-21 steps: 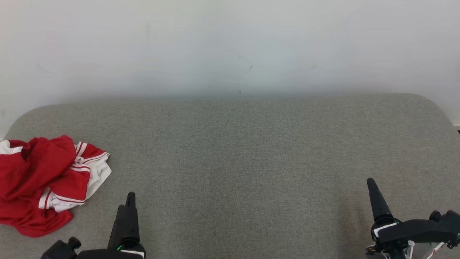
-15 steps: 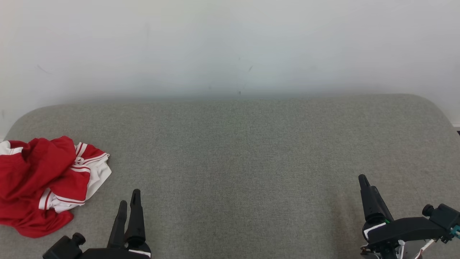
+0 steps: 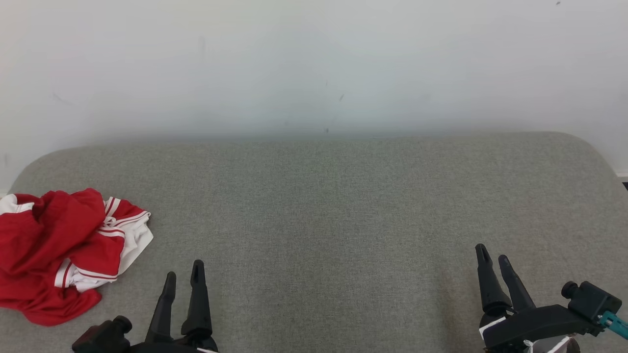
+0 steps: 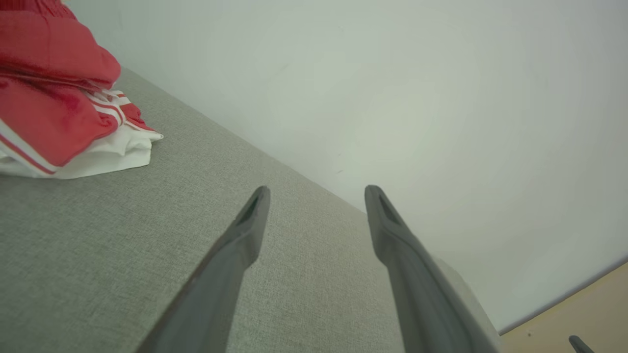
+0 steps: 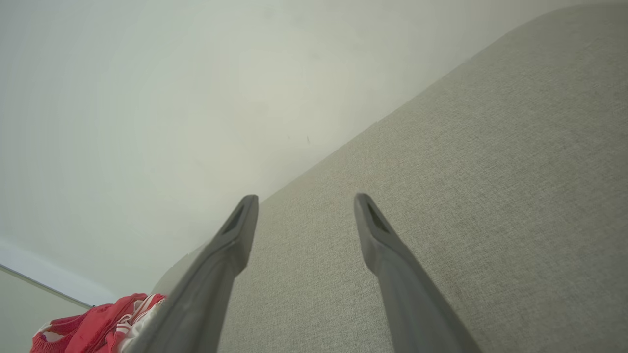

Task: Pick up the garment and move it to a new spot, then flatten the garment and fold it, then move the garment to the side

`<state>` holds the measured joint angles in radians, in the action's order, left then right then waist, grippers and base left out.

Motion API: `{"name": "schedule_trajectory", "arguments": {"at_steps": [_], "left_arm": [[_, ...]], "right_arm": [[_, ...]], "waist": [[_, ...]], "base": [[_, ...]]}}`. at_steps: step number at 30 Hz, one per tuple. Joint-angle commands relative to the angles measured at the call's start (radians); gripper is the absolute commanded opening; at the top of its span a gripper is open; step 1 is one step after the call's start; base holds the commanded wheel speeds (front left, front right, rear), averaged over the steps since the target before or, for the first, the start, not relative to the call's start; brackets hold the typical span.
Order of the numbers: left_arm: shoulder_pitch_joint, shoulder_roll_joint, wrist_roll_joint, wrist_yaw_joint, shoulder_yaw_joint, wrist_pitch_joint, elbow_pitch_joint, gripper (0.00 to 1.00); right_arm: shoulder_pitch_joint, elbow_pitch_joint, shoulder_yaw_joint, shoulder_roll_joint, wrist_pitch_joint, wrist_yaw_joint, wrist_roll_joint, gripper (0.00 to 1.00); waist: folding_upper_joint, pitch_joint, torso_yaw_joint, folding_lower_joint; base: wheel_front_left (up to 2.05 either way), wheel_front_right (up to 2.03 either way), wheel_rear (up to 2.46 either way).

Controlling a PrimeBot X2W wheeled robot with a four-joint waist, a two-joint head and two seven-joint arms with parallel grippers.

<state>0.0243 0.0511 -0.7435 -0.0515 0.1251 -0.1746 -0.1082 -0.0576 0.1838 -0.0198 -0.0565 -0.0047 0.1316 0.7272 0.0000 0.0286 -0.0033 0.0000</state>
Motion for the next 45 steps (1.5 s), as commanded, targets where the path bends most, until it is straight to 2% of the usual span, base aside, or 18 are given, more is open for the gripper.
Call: {"name": "schedule_trajectory", "arguments": {"at_steps": [1, 27, 45], "left_arm": [[0.001, 0.003, 0.042, 0.005, 0.006, -0.007, 0.020, 1.00], [-0.022, 0.019, 0.331, 0.028, 0.057, -0.042, 0.039, 1.00], [-0.043, 0.029, 0.513, 0.067, 0.093, -0.063, 0.042, 1.00]], "right_arm": [[-0.001, -0.020, 0.011, -0.007, -0.015, -0.001, -0.038, 1.00], [0.057, -0.085, 0.090, -0.001, -0.118, -0.001, -0.301, 1.00], [0.093, -0.113, 0.110, 0.004, -0.179, -0.001, -0.472, 1.00]], "waist": [[0.0000, 0.001, 0.000, 0.0000], [0.0000, 0.014, 0.007, 0.0000], [0.0000, 0.029, 0.007, 0.0000]], "base": [[0.00, 0.00, 0.00], [0.00, 0.00, 0.00], [0.00, 0.00, 0.00]]}}
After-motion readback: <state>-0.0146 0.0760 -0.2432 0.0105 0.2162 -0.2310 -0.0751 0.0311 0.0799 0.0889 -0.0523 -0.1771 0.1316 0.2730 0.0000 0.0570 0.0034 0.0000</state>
